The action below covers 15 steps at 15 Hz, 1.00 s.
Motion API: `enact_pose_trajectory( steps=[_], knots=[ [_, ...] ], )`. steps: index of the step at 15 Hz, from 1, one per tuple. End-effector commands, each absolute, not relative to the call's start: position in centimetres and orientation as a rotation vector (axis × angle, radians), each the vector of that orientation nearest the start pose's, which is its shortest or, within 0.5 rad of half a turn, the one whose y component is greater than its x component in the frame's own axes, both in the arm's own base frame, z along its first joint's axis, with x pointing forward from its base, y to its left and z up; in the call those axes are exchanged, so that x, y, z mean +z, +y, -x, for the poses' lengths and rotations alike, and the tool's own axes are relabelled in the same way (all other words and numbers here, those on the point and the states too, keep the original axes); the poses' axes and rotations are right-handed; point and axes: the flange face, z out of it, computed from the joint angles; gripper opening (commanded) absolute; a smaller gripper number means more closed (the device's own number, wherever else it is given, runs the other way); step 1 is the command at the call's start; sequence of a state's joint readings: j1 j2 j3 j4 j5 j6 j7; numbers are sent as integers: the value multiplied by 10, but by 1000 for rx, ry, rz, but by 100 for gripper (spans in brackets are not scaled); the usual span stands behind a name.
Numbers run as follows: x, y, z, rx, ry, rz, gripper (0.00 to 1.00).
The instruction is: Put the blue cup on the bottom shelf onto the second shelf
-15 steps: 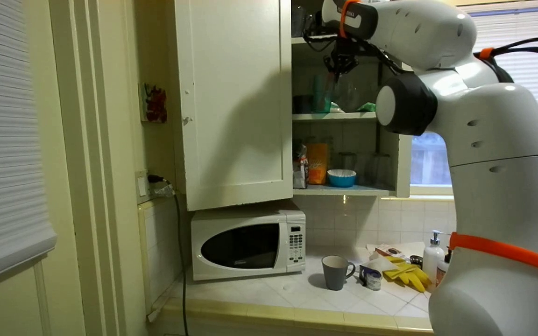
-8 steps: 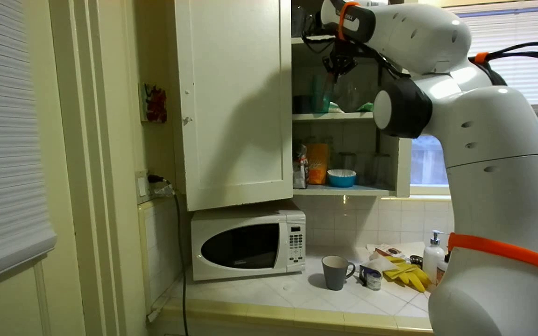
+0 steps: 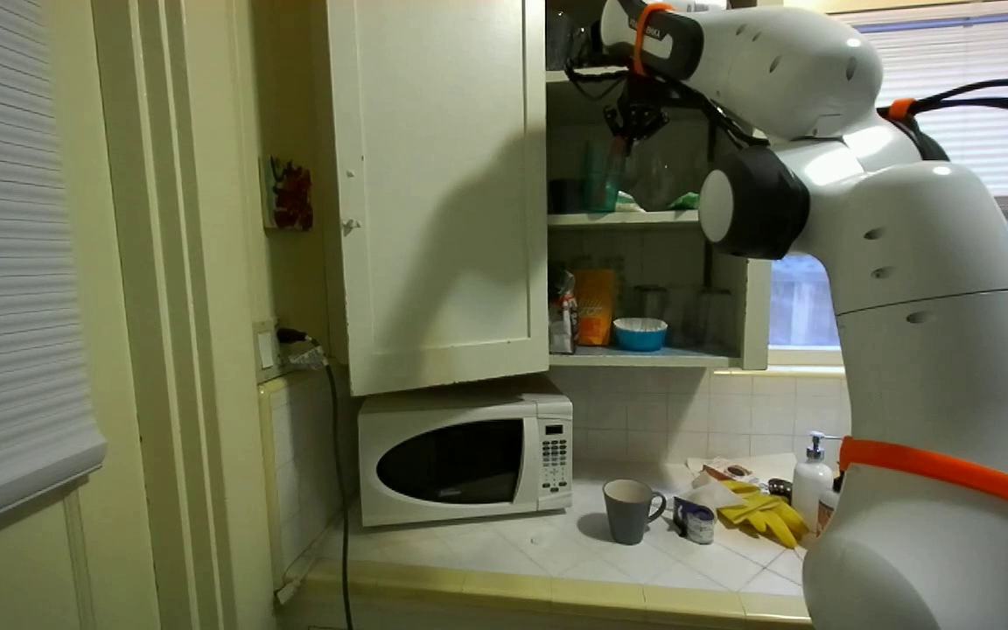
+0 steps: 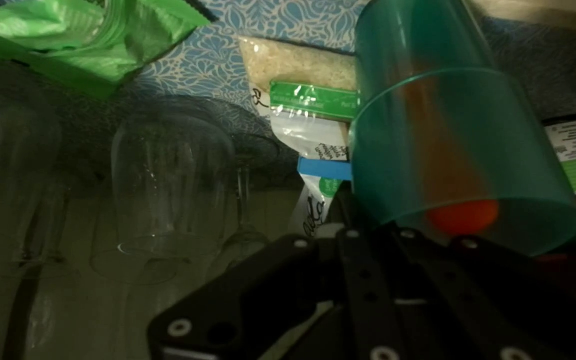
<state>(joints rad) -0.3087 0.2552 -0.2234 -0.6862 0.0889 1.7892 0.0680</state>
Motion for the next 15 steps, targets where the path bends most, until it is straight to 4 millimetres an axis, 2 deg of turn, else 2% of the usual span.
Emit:
enact_pose_trajectory(
  steps=[1, 3, 4, 5, 9, 10, 15],
  knots=[
    [901, -244, -505, -1273, 761, 2934, 2],
    [899, -243, -506, -1262, 740, 2944, 2],
    [908, -243, -502, -1345, 780, 2911, 2],
    [909, -243, -502, -1346, 778, 2912, 7],
    [909, -243, -502, -1346, 778, 2912, 7],
    [909, -243, -502, -1346, 778, 2912, 2],
    [928, -235, -483, -1400, 802, 2856, 2]
  ],
)
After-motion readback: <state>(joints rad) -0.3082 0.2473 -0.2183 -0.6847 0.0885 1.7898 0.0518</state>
